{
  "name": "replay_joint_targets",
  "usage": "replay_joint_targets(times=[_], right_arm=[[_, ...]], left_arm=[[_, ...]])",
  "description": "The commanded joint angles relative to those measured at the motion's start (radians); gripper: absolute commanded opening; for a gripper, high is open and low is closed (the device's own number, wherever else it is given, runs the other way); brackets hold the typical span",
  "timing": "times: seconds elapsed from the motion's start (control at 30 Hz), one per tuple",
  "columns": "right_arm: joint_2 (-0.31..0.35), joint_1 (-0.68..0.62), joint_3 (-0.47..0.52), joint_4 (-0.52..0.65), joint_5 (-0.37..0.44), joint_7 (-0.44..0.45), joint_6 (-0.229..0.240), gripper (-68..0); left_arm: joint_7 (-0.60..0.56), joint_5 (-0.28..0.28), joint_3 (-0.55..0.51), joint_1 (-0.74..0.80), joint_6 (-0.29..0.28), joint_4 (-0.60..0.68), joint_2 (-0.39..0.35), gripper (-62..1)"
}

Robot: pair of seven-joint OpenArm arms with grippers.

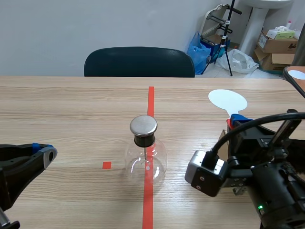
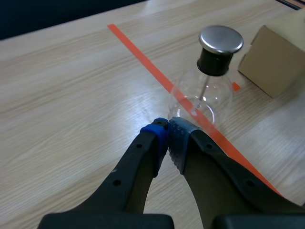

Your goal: Do the electroscope experiment

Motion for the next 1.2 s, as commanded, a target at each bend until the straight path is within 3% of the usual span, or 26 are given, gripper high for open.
replay_joint_targets(times=[0.0,0.1,0.2,0.27,0.37,0.57,0.77,1.0,1.17], right_arm=[[0.016,0.026,-0.003,0.013,-0.007,-0.012,-0.014,-66.2],[0.016,0.055,-0.026,0.013,-0.007,-0.032,-0.013,-66.2],[0.016,0.082,-0.049,0.012,-0.006,-0.056,0.035,-66.2],[0.016,0.100,-0.066,0.008,-0.006,-0.066,0.040,-66.2],[0.016,0.123,-0.090,0.007,-0.006,-0.077,0.075,-66.2],[0.013,0.158,-0.119,0.006,-0.006,-0.087,0.145,-66.2],[0.012,0.160,-0.123,0.005,-0.011,-0.056,0.192,-66.2],[0.007,0.160,-0.123,-0.012,-0.016,-0.038,0.192,-66.2],[0.007,0.160,-0.123,-0.020,-0.026,-0.038,0.192,-66.2]], left_arm=[[-0.038,0.019,0.024,-0.058,-0.032,-0.043,-0.001,-57.7],[-0.102,0.082,0.072,-0.148,-0.091,-0.161,-0.001,-57.7],[-0.147,0.136,0.132,-0.235,-0.143,-0.279,0.000,-57.7],[-0.191,0.164,0.172,-0.289,-0.169,-0.356,0.000,-57.7],[-0.235,0.177,0.227,-0.362,-0.215,-0.451,0.005,-57.6],[-0.288,0.219,0.332,-0.470,-0.248,-0.559,0.027,-57.2],[-0.304,0.220,0.399,-0.542,-0.245,-0.630,0.070,-57.3],[-0.305,0.247,0.416,-0.591,-0.189,-0.706,0.119,-57.2],[-0.312,0.253,0.416,-0.599,-0.185,-0.725,0.124,-57.2]])
